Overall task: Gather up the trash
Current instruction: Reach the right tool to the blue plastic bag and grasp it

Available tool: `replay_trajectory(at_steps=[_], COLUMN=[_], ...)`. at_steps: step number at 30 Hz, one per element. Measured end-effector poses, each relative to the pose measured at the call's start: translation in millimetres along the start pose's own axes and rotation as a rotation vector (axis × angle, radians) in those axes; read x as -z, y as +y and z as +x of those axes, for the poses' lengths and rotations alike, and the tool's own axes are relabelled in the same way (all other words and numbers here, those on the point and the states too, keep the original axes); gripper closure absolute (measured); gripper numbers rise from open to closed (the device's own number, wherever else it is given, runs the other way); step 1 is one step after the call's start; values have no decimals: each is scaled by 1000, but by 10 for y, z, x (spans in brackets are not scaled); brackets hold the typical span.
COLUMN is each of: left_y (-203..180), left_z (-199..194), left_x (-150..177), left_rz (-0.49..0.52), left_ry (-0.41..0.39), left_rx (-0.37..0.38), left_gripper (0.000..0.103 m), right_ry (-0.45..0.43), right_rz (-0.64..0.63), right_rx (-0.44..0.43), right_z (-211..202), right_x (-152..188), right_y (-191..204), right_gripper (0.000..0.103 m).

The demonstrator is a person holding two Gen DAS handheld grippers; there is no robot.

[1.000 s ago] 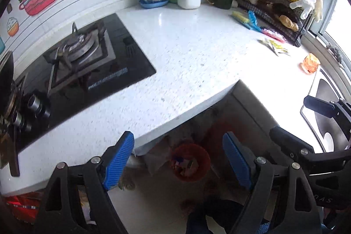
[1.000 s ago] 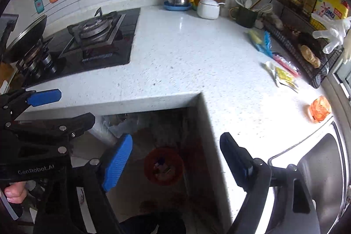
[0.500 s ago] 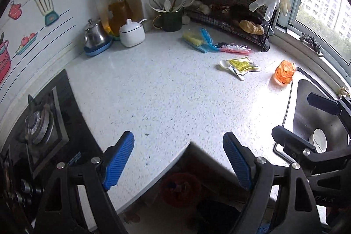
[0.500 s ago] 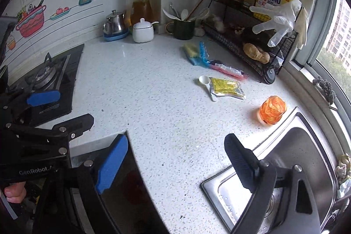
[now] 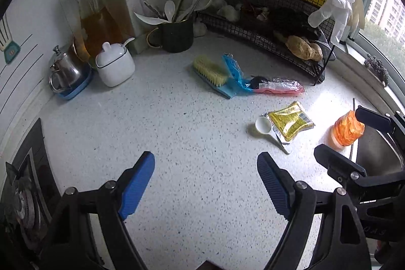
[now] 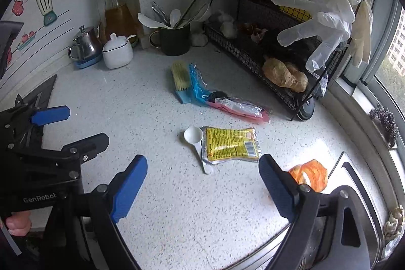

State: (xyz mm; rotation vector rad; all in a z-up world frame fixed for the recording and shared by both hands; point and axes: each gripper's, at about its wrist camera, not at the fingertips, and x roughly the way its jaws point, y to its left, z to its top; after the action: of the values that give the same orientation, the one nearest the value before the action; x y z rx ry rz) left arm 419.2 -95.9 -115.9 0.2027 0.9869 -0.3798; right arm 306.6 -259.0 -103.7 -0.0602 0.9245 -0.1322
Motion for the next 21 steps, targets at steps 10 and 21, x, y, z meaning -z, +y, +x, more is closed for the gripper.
replay_trajectory(at_steps=[10,21], left_y=[-86,68], left_z=[732,1546], left_x=[-674,-830], left_rz=[-23,-80], left_ry=[64,183], left_rx=[13,-4], left_gripper=[21,21], right_ry=[73,223], right_rz=[-42,-148], right_rx=[-8,-65], right_z=[699,1558], right_x=[-556,-711], right_y=[-263,-366], right_gripper=[14,14])
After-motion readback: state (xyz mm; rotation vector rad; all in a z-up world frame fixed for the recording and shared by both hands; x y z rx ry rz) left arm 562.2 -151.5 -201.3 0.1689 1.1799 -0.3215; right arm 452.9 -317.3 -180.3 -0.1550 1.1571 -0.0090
